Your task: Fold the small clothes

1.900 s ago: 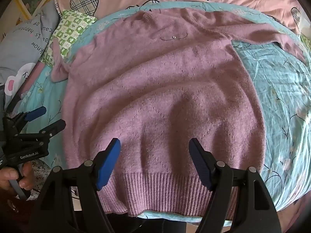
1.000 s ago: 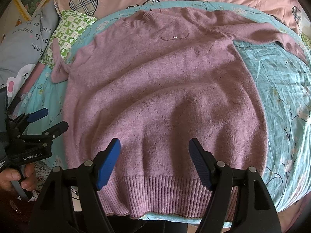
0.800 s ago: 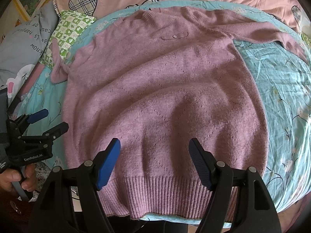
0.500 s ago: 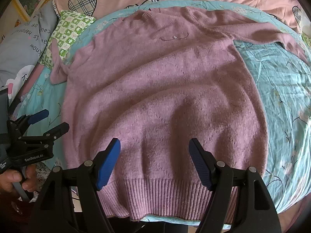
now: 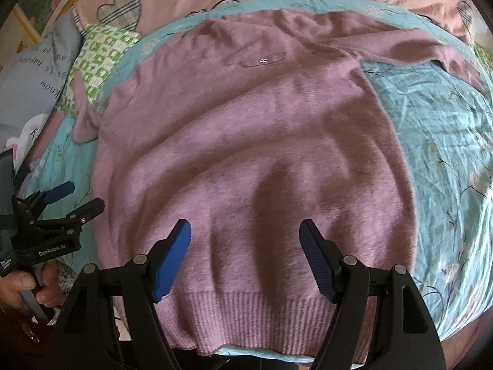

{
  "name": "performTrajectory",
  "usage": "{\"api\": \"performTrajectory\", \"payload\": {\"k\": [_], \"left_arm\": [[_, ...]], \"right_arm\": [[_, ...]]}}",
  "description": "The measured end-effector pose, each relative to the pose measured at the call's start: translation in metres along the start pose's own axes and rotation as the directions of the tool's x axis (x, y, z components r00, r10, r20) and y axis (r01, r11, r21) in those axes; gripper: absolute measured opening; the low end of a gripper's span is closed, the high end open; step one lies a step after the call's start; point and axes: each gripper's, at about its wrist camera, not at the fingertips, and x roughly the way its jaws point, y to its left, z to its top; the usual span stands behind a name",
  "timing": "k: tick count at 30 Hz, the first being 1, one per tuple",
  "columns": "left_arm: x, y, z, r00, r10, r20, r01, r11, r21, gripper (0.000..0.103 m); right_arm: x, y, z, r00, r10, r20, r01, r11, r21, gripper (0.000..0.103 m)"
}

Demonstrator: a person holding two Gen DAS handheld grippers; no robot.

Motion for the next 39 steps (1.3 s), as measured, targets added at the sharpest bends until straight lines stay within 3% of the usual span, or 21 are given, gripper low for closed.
{"api": "performTrajectory", "payload": {"k": [5, 8, 11, 21, 32, 39], "left_arm": [[0.007, 0.007, 0.012, 1.0, -0.008, -0.009, 0.007, 0.999, -0.031, 0.094], [0.014, 0.01, 0.021, 0.999, -0.026, -0.031, 0.024, 0.998, -0.054, 0.094], [0.021, 0.014, 0.034, 0.999, -0.043, -0.03, 0.041, 0.996, -0.081, 0.094], [0.045, 0.018, 0.087, 0.999, 0.022, -0.046, -0.026, 0.996, -0.085, 0.094], [0.081, 0.018, 0.151, 0.997, 0.061, -0.05, -0.068, 0.988, -0.14, 0.094], [0.106, 0.006, 0.17, 0.992, 0.089, -0.087, -0.099, 0.988, -0.119, 0.094]], "right_arm": [[-0.002, -0.033, 0.01, 0.996, 0.085, 0.007, -0.085, 0.985, 0.147, 0.073], [-0.002, -0.057, 0.02, 0.997, 0.081, -0.019, -0.075, 0.972, 0.225, 0.073], [-0.007, -0.082, 0.033, 1.0, 0.026, 0.012, -0.028, 0.97, 0.243, 0.073], [-0.014, -0.19, 0.092, 0.994, -0.061, 0.09, 0.02, 0.914, 0.405, 0.073], [-0.016, -0.337, 0.15, 0.975, -0.141, 0.17, 0.001, 0.773, 0.635, 0.073], [-0.002, -0.432, 0.156, 0.955, -0.243, 0.168, 0.021, 0.623, 0.782, 0.07]]}}
